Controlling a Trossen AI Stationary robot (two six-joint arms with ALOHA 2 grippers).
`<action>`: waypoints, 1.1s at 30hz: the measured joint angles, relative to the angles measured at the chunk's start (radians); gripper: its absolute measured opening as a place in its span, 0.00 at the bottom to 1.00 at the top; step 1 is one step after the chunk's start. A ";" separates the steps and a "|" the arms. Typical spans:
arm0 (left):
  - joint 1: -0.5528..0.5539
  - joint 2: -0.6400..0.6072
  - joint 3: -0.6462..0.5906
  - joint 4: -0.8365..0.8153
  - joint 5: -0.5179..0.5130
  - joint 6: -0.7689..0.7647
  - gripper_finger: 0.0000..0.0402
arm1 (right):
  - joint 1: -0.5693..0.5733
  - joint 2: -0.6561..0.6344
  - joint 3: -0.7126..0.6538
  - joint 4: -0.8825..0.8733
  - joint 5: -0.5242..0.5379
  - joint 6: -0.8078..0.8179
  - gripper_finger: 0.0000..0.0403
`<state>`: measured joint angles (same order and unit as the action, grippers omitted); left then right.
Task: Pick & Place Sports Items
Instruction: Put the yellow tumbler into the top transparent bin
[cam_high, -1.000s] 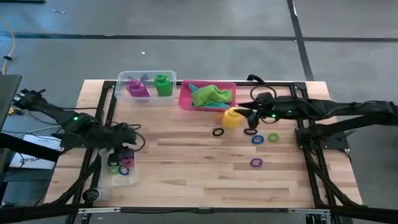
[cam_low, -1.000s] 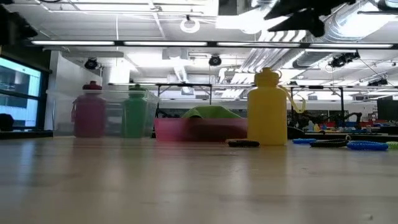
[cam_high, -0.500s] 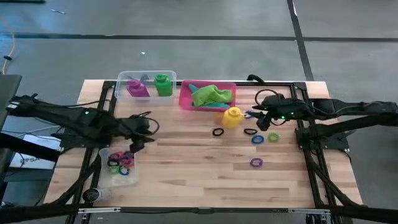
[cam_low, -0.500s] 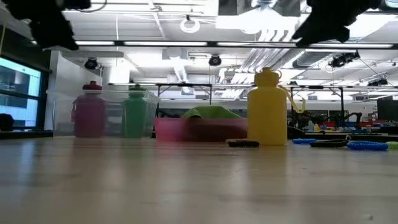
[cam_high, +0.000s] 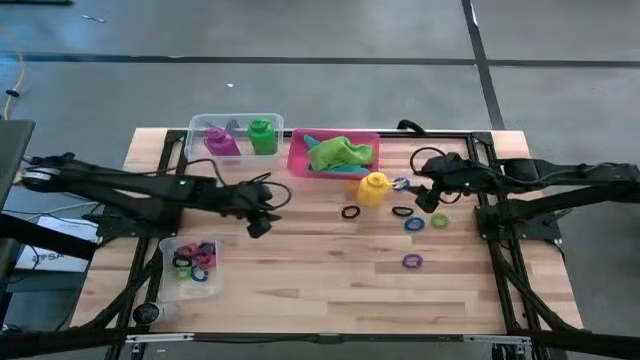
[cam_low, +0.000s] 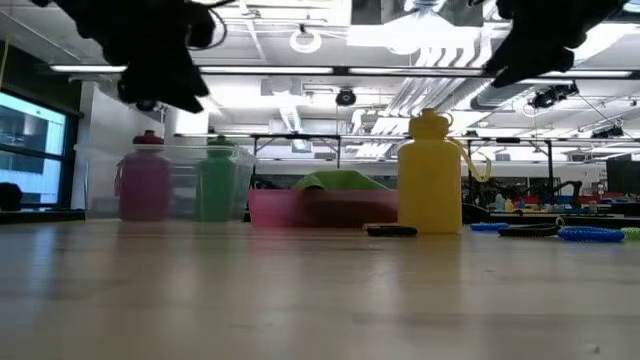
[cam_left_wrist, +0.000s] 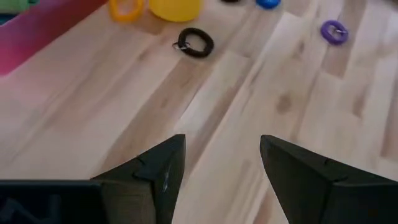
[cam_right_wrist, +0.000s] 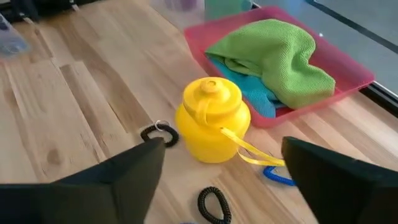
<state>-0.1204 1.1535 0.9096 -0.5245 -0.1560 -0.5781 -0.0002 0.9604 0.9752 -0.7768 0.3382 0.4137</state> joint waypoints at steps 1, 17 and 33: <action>0.006 0.012 0.000 0.010 0.003 0.007 0.42 | 0.000 0.000 0.000 0.004 0.000 0.000 0.69; 0.169 0.053 0.000 0.066 0.166 0.059 0.42 | -0.031 0.174 0.000 0.161 0.020 -0.104 0.88; 0.190 0.049 0.000 0.062 0.297 0.059 0.42 | -0.177 0.383 0.000 0.288 -0.161 -0.102 0.88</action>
<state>0.0700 1.2026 0.9096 -0.4625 0.1406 -0.5190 -0.1772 1.3432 0.9752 -0.4884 0.1774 0.3118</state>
